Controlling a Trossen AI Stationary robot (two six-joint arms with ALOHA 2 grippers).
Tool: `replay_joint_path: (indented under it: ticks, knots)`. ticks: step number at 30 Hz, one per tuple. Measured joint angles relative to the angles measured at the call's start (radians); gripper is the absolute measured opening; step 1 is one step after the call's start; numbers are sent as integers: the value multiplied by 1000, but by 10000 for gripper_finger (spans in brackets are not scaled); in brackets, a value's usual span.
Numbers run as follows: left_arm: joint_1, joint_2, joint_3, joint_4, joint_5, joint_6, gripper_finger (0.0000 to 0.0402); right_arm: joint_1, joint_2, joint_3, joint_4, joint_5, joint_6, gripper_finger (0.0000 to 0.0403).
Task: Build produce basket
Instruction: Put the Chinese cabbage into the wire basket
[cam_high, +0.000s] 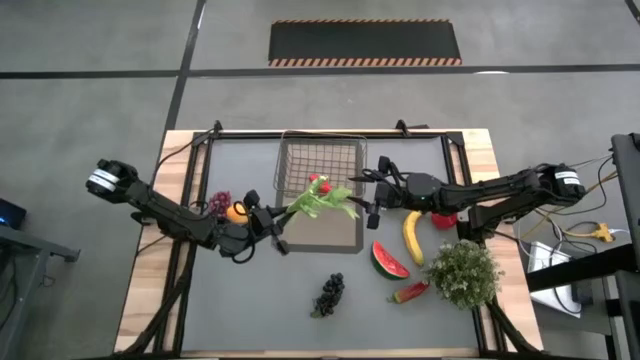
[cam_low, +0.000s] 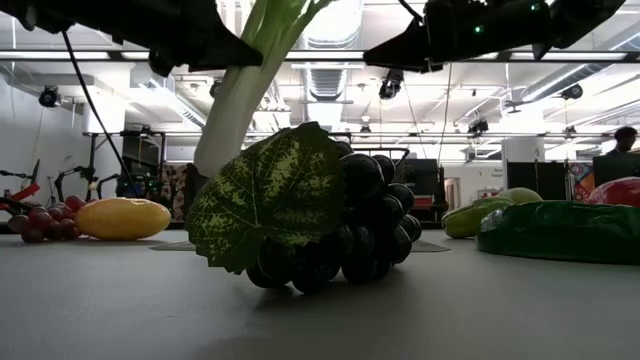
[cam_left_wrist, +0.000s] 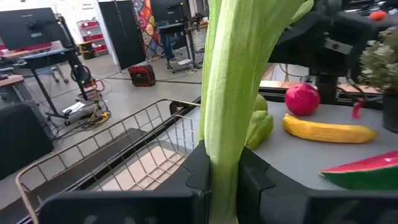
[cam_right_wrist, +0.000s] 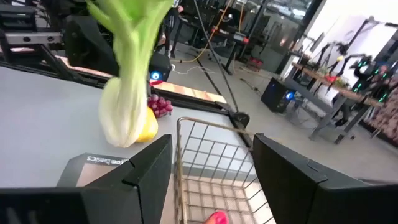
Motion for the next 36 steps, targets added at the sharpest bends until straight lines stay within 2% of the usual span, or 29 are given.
replay_joint_path:
  ticks: [9,16,22,31,36]
  knots:
    - [41,0,-1,13,0,0,18,-2,70,0,54,-8,71,218]
    - [57,0,-1,26,0,0,18,-2,150,1,194,-79,100,230]
    - [68,0,-1,51,0,1,18,-2,197,26,241,-108,156,252]
    - [69,4,1,57,29,4,18,-2,339,175,339,-137,201,280]
    - [71,6,1,71,34,6,18,-2,418,277,338,-264,196,279]
